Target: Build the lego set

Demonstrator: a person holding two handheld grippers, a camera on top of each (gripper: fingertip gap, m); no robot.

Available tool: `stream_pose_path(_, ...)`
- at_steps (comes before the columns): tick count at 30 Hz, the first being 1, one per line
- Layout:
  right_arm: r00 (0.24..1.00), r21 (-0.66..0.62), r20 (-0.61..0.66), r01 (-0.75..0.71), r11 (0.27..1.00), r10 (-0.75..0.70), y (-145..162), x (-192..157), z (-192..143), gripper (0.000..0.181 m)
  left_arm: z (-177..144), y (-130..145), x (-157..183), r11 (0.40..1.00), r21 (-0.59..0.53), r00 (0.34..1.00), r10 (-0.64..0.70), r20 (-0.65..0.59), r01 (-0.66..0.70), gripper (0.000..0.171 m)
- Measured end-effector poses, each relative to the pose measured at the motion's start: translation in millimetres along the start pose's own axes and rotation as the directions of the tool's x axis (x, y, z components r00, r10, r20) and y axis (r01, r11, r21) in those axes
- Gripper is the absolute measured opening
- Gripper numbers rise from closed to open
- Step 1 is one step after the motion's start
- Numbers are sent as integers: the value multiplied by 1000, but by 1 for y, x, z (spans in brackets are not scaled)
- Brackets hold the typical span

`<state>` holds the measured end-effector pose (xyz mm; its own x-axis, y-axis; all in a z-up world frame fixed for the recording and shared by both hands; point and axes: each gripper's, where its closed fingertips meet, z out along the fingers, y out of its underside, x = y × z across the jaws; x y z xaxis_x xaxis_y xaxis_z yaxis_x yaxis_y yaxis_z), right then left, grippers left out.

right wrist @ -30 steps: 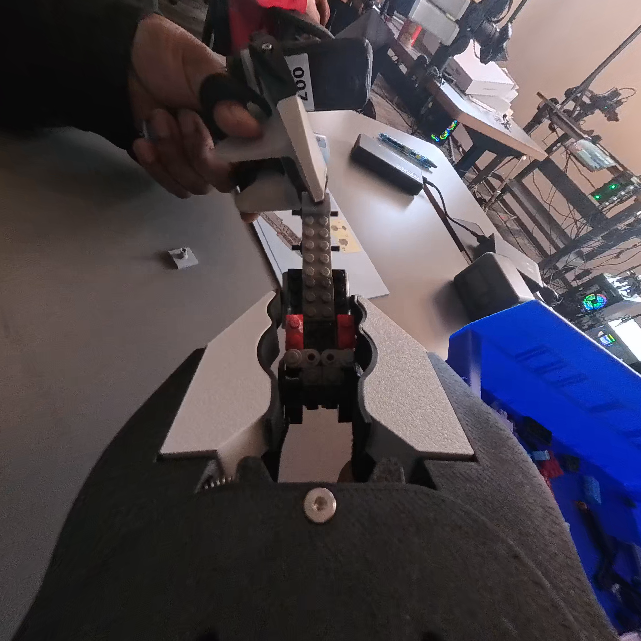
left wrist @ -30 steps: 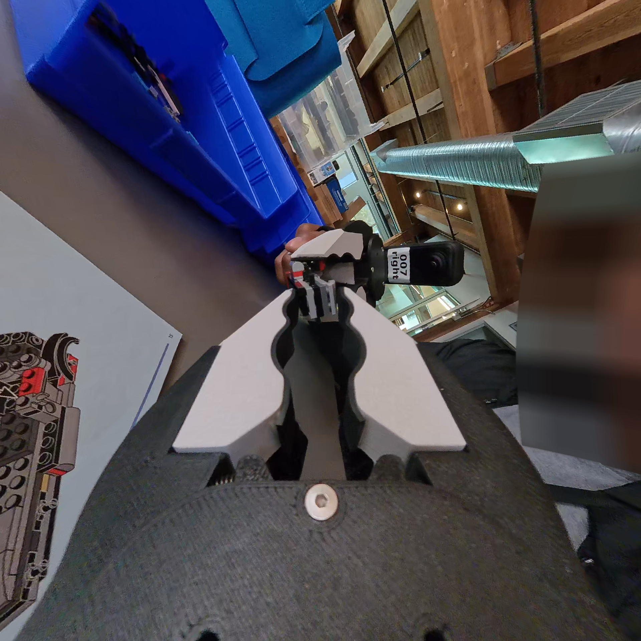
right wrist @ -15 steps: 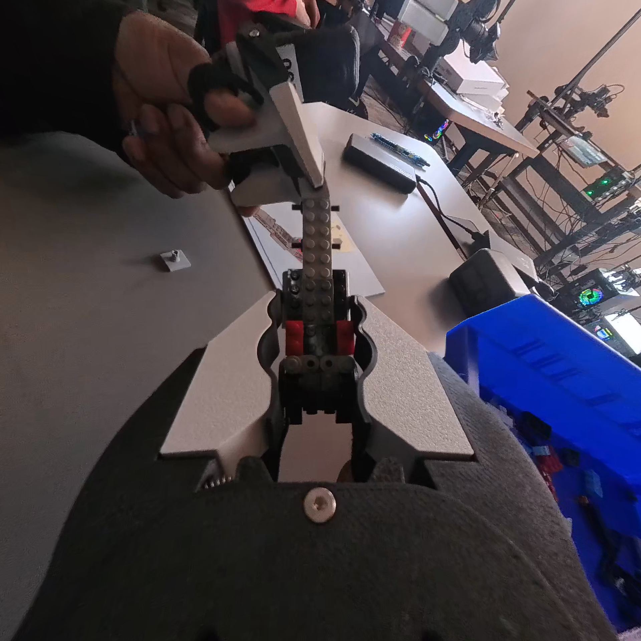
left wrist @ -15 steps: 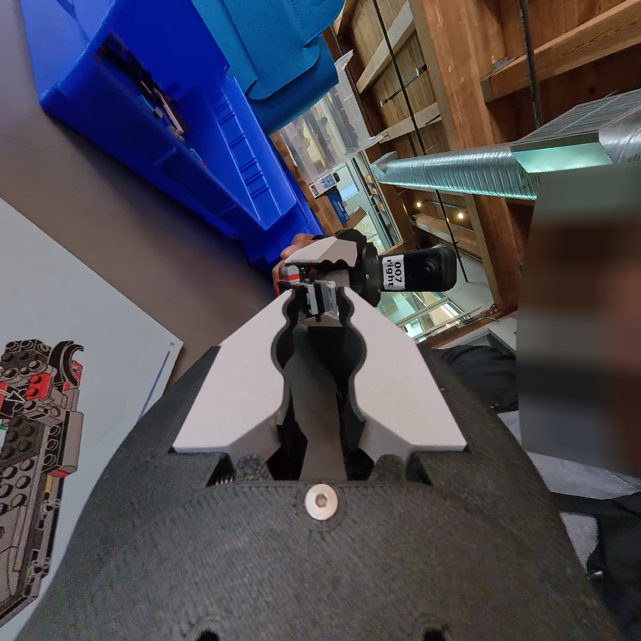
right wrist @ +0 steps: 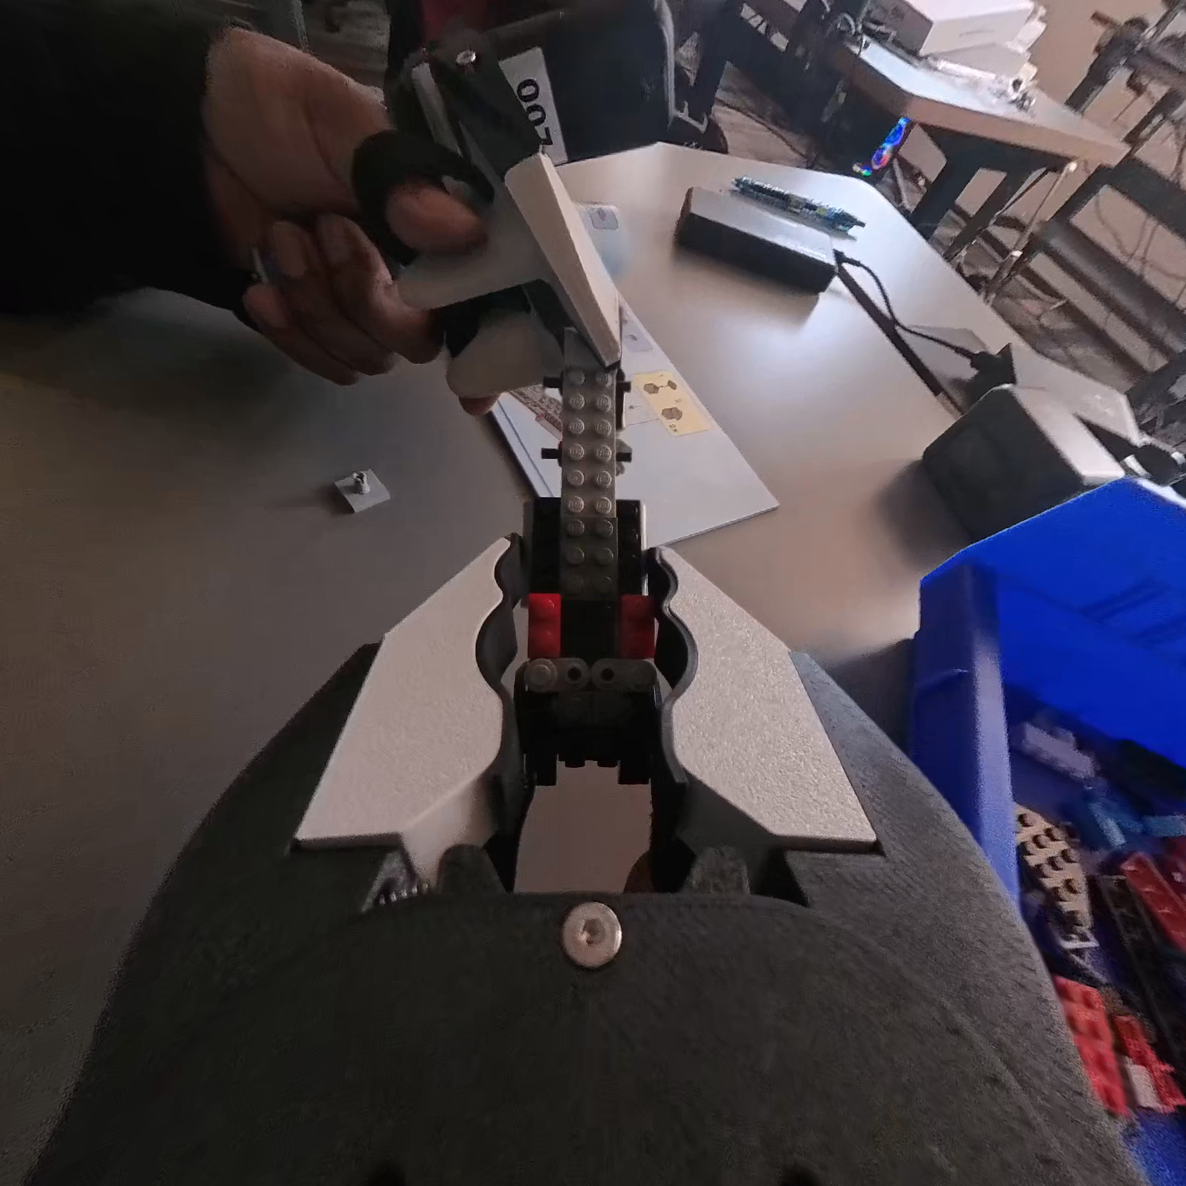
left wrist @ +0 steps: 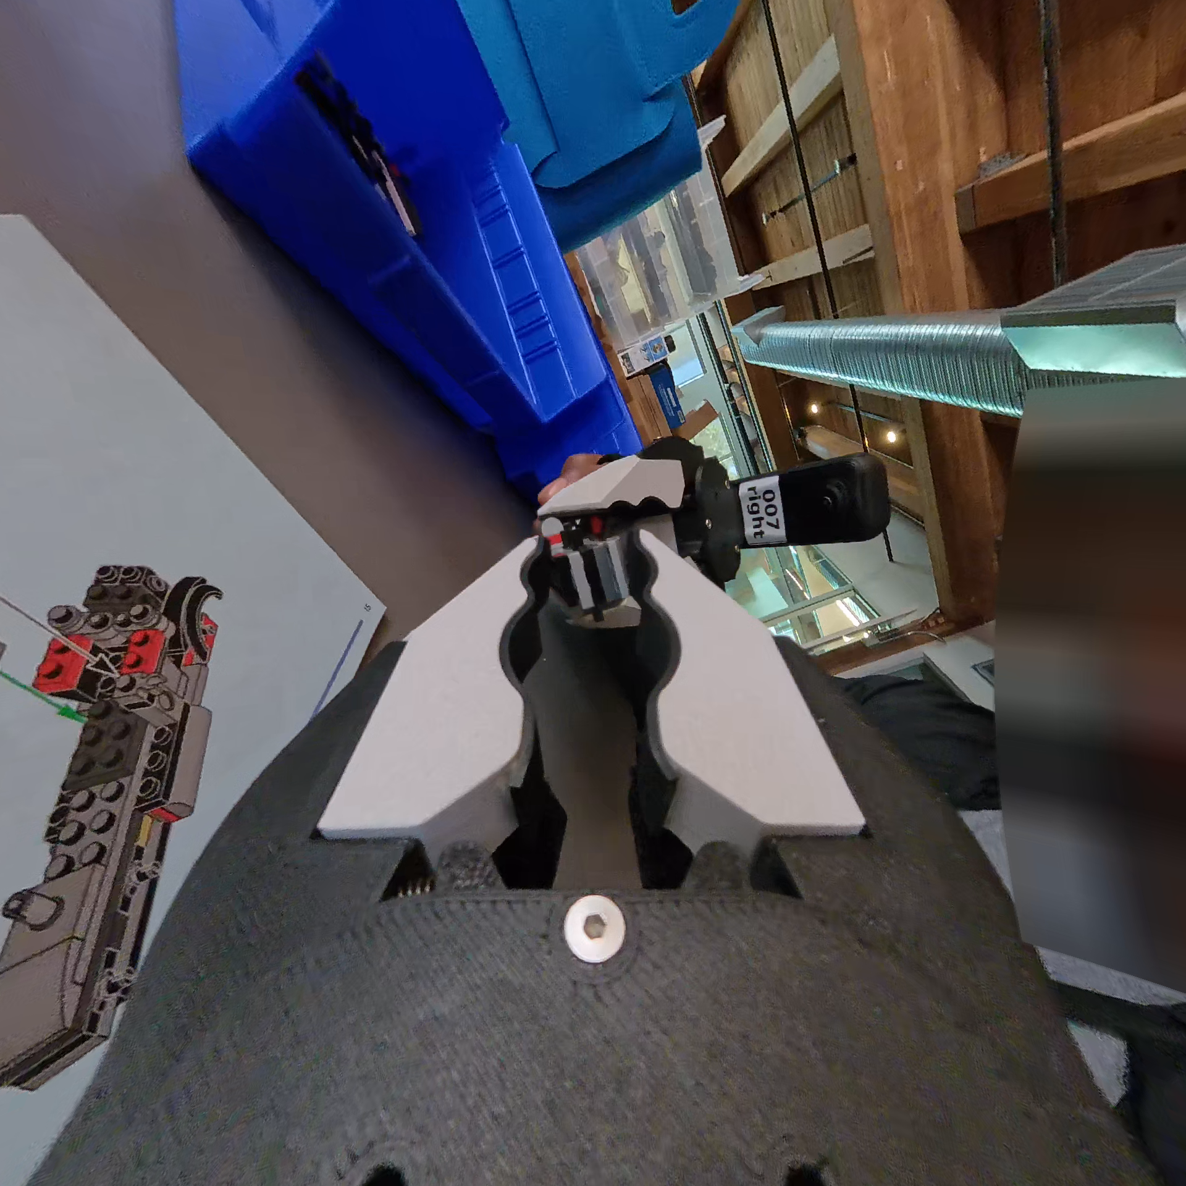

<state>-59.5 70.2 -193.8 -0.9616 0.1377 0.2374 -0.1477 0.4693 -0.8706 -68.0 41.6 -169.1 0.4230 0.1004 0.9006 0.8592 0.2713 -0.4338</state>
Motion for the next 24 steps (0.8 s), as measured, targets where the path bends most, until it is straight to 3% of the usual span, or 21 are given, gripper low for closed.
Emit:
stream_pose_path(6, 994, 8, 52, -96, 995, 95, -1, -5, 3, 40, -1, -3, -3, 999, 27, 999, -31, 8, 31, 25)
stream_pose_path(24, 989, 11, 55, -137, 991, 136, 1, -4, 6, 40, 3, -3, -6, 999, 31, 999, -28, 28, 27, 35)
